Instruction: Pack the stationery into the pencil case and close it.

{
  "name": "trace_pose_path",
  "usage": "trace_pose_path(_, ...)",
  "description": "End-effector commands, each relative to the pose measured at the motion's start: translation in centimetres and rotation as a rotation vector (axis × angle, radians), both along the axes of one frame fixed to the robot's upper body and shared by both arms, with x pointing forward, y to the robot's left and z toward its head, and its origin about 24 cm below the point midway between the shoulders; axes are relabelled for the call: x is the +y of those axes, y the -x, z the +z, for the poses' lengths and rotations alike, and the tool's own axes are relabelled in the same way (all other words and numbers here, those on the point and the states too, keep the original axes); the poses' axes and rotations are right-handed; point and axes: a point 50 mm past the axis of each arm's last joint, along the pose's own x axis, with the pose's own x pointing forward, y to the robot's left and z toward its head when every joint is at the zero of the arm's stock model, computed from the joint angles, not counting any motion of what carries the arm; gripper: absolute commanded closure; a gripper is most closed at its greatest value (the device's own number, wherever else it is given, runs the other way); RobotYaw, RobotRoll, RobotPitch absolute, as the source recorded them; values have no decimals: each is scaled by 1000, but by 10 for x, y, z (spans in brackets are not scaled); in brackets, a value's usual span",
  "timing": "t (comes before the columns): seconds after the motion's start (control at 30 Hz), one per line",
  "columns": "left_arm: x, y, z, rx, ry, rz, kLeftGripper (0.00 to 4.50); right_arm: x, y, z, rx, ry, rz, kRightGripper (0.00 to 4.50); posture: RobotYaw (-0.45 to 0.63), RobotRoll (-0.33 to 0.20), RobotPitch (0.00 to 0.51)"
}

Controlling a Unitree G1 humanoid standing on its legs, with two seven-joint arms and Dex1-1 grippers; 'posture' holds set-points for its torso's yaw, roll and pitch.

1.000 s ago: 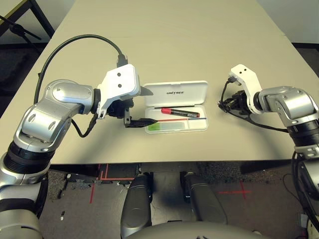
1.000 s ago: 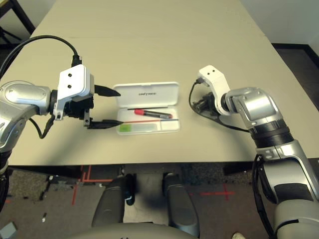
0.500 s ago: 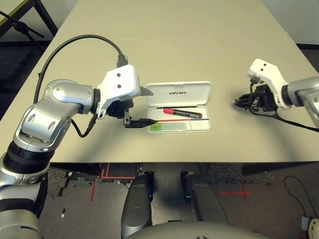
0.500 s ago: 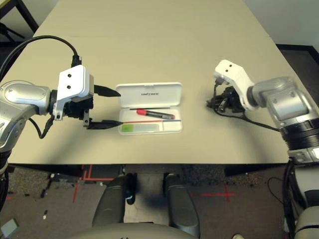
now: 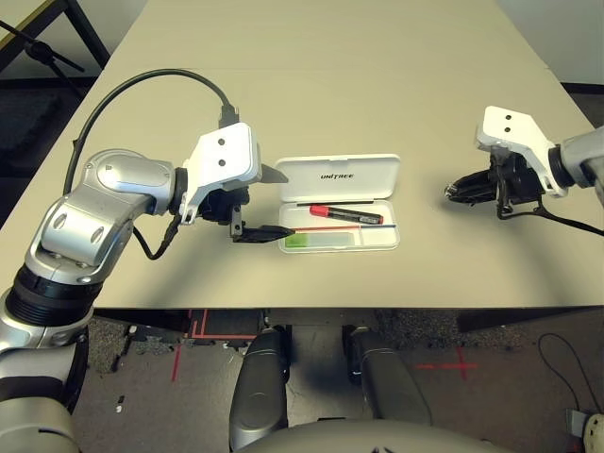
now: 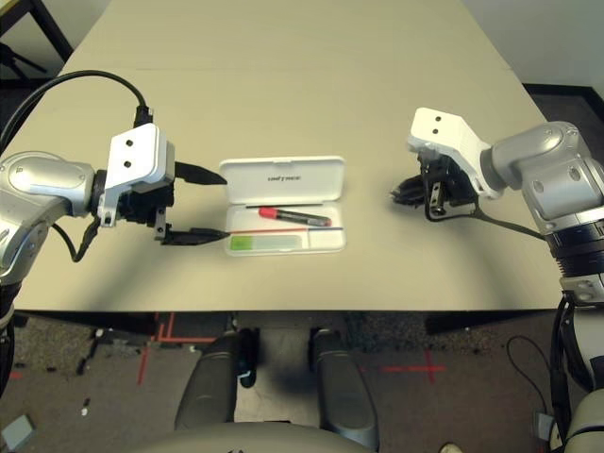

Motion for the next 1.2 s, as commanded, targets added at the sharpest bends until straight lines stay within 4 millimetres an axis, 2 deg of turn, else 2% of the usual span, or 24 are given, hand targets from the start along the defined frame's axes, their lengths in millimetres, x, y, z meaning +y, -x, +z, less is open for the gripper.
trace_pose_path(0.03,1,-1,-4,22,-21,-9,0,15,6,-7,32,-16,122,4135,18,0,196)
trace_pose_path(0.47,-4,0,-7,15,-16,-13,0,57,3,-23,27,-54,347,4136,32,0,193)
trace_pose_path(0.8,-4,3,-8,17,-10,9,0,81,-6,-39,1,-43,421,4137,65,0,199)
trace_pose_path(1.2,-6,8,-8,25,-9,16,0,93,-11,-51,-22,-36,467,4137,77,0,210)
